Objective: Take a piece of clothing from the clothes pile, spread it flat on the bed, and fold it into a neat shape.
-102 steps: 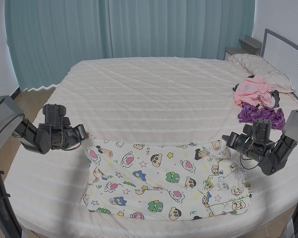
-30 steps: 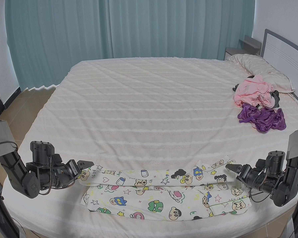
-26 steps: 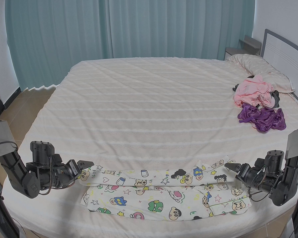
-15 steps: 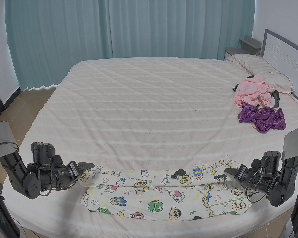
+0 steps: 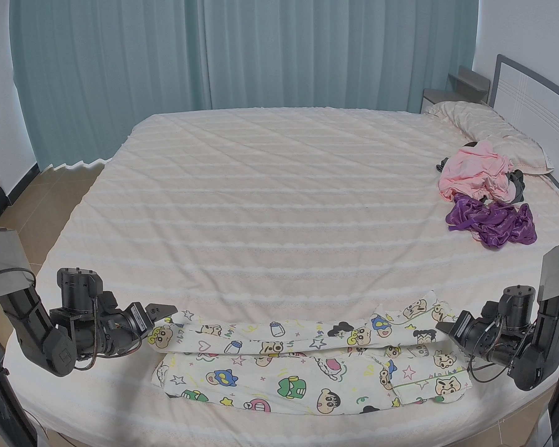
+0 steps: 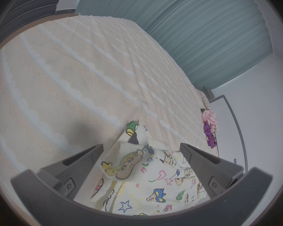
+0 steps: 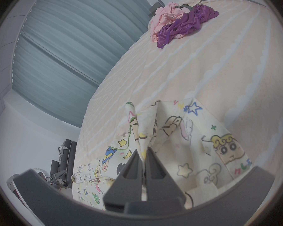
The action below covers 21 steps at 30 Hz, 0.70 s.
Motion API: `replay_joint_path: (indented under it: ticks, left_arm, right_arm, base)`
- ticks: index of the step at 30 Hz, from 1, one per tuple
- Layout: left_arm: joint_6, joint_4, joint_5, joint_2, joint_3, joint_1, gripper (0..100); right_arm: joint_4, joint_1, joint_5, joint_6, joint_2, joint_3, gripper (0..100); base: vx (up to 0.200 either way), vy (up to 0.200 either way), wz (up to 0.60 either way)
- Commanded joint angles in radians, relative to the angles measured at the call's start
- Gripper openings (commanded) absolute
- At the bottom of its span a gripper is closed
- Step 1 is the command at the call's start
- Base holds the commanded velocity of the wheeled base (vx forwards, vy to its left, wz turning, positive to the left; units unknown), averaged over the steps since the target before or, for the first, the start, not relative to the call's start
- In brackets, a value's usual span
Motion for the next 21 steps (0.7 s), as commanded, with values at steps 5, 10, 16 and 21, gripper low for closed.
replay_joint_path:
  ticks: [5, 10, 16, 21]
  left_arm:
    - [-0.001, -0.001, 0.0, 0.003, 0.005, -0.001, 100]
    - [-0.001, -0.001, 0.0, 0.003, 0.005, -0.001, 100]
    - [-0.001, -0.001, 0.0, 0.003, 0.005, 0.001, 100]
    - [-0.002, -0.001, 0.0, 0.001, 0.005, 0.001, 100]
  right_arm:
    - [-0.006, -0.004, -0.012, -0.021, -0.002, 0.068, 0]
    - [-0.006, -0.031, -0.03, -0.073, 0.017, 0.082, 0]
    - [-0.006, -0.031, -0.067, -0.096, 0.037, 0.096, 100]
    - [-0.006, -0.034, -0.086, -0.09, -0.032, 0.096, 100]
  base:
    - [0.0, 0.0, 0.0]
    - [0.0, 0.0, 0.0]
    - [0.0, 0.0, 0.0]
    - [0.0, 0.0, 0.0]
